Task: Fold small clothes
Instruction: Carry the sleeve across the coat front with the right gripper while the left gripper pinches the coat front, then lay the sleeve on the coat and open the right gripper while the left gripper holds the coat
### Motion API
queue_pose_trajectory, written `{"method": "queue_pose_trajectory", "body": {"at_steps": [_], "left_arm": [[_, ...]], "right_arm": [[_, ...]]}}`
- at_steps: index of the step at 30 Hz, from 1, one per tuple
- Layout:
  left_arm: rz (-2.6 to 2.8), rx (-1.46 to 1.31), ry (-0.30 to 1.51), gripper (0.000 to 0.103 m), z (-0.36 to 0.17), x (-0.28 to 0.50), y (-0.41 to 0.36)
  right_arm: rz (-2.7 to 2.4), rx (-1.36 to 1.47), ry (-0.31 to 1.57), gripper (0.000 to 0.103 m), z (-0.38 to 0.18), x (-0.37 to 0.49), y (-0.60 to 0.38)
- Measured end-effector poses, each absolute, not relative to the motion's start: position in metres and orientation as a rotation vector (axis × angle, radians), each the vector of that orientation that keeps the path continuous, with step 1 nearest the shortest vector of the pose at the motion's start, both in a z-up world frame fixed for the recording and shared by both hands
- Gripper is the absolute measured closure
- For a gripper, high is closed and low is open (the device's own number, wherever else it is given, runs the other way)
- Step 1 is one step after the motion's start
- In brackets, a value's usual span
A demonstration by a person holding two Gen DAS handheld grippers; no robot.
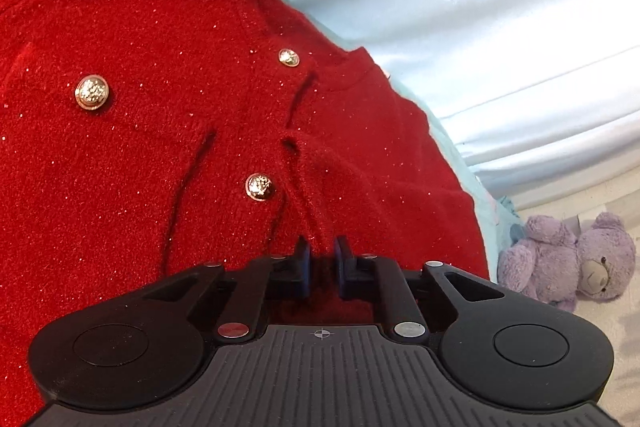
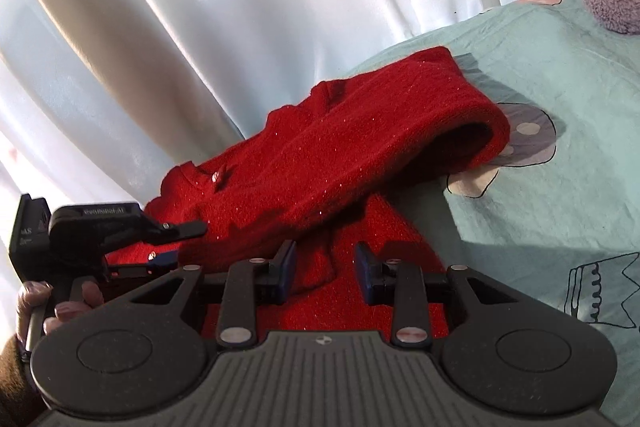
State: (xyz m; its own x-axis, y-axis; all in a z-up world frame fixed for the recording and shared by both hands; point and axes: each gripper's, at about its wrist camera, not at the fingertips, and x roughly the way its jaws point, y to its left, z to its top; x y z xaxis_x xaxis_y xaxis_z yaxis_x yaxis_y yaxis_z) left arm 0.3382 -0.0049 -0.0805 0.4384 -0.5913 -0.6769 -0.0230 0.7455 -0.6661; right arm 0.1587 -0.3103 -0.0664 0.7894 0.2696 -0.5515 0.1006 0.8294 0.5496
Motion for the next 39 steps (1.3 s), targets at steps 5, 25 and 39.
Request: {"method": "queue_pose_trajectory", "body": {"at_steps": [5, 25, 39], "left_arm": [[-0.367, -0.515, 0.977, 0.090, -0.042, 0.328, -0.006], [-0.143, -0.255, 0.898, 0.090, -0.003, 0.310, 0.026], [-0.045, -0.217, 0.907, 0.090, -0.008, 0.308, 0.050]], "right_arm": [[0.075, 0.587, 0.652, 0.072, -0.061, 0.163, -0.317], [0.099, 0.615, 0.700, 0.068, -0.060, 0.190, -0.304], [0.103, 0.570, 0.718, 0.065, -0.060, 0.200, -0.293]]}}
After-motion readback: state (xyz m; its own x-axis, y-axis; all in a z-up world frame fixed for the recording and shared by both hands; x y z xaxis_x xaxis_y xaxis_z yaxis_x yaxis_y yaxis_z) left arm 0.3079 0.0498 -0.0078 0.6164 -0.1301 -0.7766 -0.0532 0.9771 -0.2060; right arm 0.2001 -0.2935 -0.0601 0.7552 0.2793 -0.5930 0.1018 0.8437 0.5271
